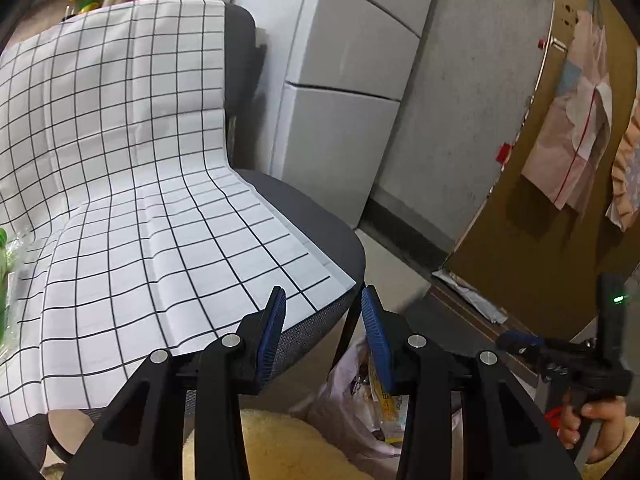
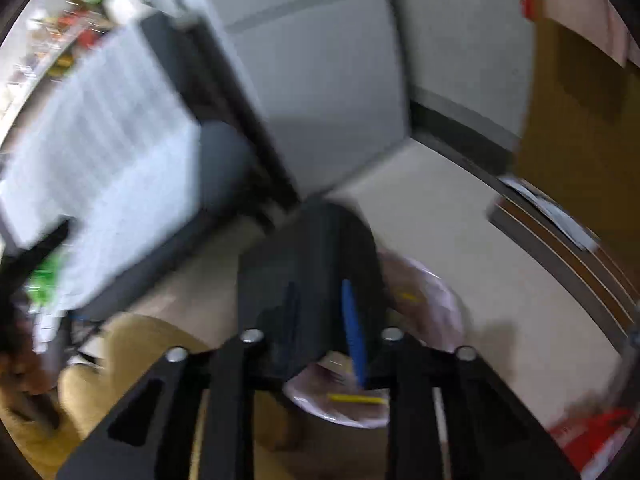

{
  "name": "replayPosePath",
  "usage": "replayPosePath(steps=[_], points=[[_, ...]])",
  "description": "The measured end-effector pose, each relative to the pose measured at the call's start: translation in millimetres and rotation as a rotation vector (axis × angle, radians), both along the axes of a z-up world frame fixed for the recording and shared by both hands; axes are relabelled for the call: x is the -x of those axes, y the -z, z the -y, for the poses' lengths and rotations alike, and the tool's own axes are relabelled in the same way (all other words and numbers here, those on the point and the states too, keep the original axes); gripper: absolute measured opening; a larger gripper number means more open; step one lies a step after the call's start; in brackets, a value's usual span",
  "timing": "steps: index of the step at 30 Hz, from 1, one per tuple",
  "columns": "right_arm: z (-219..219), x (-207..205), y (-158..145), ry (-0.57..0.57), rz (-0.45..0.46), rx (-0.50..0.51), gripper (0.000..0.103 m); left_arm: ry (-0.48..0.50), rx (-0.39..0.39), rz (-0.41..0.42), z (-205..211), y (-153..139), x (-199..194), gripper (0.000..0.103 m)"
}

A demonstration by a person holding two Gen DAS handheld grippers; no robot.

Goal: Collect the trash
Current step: 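Carry the black pouch over the pink bin and open the right gripper, then move both tools back to the chair toward the bottle and tray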

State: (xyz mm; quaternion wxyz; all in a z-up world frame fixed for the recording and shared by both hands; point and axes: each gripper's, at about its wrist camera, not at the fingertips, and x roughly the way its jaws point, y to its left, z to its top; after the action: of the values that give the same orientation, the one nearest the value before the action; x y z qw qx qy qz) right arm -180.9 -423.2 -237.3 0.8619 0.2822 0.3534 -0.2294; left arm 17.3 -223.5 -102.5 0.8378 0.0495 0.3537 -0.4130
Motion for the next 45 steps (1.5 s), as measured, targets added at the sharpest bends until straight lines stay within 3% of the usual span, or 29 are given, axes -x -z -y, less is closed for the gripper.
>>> replayPosePath(steps=[5, 16, 22, 27, 29, 32, 37, 45], points=[[6, -2, 10, 0.021, -0.015, 0.004, 0.028, -0.014, -0.021, -0.003, 1, 5, -2, 0.041], [-29, -29, -32, -0.134, 0.121, 0.109, 0.028, -0.11, -0.051, -0.002, -39, 10, -10, 0.042], [-68, -68, -63, -0.263, 0.148, 0.165, 0.028, -0.238, -0.064, 0.046, -90, 3, -20, 0.059], [-108, -103, -83, -0.38, 0.172, 0.208, 0.028, -0.357, -0.082, 0.063, -137, -4, -33, 0.059], [-127, -122, -92, -0.432, 0.181, 0.222, 0.029, -0.418, -0.088, 0.075, -158, -8, -40, 0.076], [-155, -149, -103, -0.508, 0.195, 0.238, 0.034, -0.523, -0.09, 0.115, -191, -18, -53, 0.086], [-201, -196, -117, -0.614, 0.214, 0.269, 0.039, -0.672, -0.192, 0.149, -237, -26, -96, 0.09], [-244, -259, -121, -0.676, 0.226, 0.28, 0.057, -0.743, -0.202, 0.006, -270, -7, -171, 0.09]])
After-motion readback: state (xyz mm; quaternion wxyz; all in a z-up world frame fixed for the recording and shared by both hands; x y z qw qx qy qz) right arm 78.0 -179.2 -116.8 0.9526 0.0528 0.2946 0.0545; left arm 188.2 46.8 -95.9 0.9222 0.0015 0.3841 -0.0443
